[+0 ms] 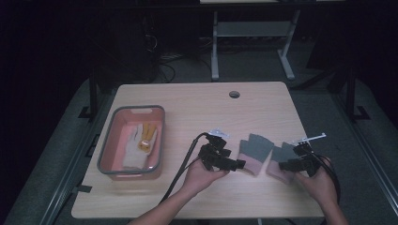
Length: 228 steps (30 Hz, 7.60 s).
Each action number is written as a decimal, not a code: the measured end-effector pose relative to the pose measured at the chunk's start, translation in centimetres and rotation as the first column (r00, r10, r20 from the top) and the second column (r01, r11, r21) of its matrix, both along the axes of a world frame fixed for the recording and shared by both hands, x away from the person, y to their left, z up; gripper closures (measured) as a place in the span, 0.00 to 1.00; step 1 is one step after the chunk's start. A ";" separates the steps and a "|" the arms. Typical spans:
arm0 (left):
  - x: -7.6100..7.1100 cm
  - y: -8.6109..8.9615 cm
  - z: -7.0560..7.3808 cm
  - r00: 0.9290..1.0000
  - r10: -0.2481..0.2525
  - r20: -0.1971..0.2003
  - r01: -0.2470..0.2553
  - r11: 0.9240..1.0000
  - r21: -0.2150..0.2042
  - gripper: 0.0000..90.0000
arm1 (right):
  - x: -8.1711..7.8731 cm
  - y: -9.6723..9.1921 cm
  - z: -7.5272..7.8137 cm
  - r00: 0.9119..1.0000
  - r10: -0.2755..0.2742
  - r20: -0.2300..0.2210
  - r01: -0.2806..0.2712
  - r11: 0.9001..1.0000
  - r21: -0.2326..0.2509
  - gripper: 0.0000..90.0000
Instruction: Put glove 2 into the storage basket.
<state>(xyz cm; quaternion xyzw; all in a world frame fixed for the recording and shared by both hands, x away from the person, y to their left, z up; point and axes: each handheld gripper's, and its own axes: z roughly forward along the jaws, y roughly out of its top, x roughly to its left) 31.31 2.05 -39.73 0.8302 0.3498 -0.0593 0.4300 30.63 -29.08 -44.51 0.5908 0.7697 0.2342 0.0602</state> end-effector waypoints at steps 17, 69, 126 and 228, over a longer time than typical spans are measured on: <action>0.0 0.2 -0.2 1.000 0.011 -0.002 -0.011 1.000 -0.002 0.30 | -0.1 0.0 0.1 1.000 -0.012 -0.011 0.013 0.999 0.031 0.91; 1.9 1.0 -2.0 0.996 0.068 -0.054 -0.066 0.997 0.027 0.33 | 3.5 9.2 2.7 0.995 0.096 0.016 -0.097 0.992 0.086 0.91; 4.6 -3.8 -6.1 0.971 0.093 -0.220 -0.075 0.993 0.089 0.53 | 1.3 2.3 -1.5 0.988 -0.147 -0.042 0.151 0.897 0.416 0.56; 3.5 9.1 1.4 0.967 0.171 -0.188 -0.193 0.976 -0.103 0.68 | 5.0 13.3 6.2 0.998 0.063 0.030 -0.069 0.815 0.575 0.87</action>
